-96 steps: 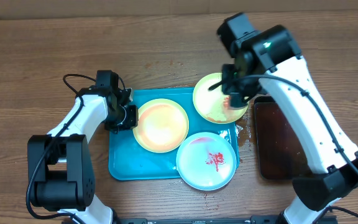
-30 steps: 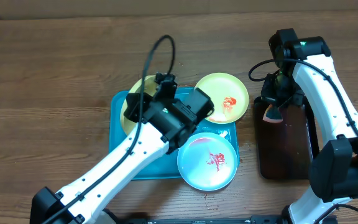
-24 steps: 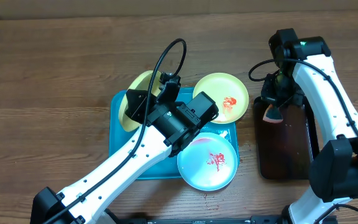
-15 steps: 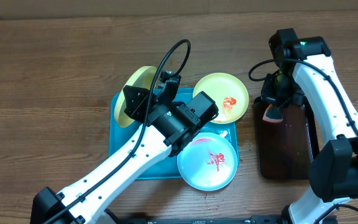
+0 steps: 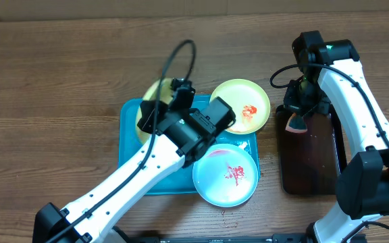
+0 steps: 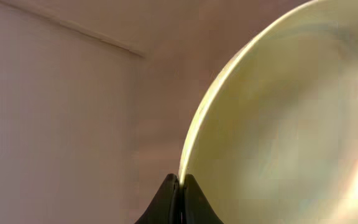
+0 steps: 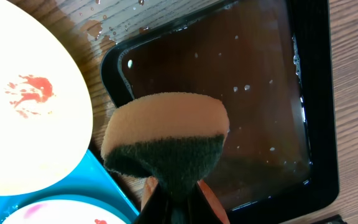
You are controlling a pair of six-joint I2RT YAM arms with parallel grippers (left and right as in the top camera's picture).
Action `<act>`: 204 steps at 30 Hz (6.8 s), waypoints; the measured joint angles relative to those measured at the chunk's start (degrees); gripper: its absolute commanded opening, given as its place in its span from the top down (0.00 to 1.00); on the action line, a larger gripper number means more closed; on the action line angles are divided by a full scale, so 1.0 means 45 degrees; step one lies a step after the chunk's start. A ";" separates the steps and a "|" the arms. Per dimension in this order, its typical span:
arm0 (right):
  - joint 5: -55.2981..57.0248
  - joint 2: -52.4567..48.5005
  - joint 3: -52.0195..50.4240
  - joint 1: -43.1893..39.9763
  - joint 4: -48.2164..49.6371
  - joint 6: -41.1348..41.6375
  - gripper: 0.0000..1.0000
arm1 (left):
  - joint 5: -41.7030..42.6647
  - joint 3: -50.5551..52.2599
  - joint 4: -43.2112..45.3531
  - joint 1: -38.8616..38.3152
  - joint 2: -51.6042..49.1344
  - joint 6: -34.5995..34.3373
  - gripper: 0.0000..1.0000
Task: Clean dirty plates on tray and stack at the side
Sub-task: 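Carry the yellow plate left and set it on the table, then move the left gripper to the second yellow plate's rim and grip it, then bring the sponge in the right gripper onto the second yellow plate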
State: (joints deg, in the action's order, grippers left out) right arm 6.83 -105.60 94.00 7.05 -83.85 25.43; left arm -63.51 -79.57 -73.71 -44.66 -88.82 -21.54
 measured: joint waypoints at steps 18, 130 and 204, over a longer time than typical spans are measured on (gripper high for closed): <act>-0.0321 0.0000 -0.0010 0.0000 -0.0087 -0.0010 0.96 | 1.1778 -0.0015 0.2511 0.9554 0.0000 -0.1637 0.95; -0.0908 0.0000 -0.0039 0.0005 -0.0180 -0.0661 0.96 | 1.8442 -0.2195 0.6475 0.4027 -0.7106 -0.4231 0.21; -0.5027 -0.1345 -0.0049 0.5085 0.5309 -0.2783 0.96 | 1.3619 -0.2555 0.0918 0.6509 -0.7650 -0.1117 0.96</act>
State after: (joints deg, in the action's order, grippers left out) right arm -15.79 -111.66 93.78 29.93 -59.96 12.91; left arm -2.22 -91.07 -69.58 -15.38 -123.24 -26.57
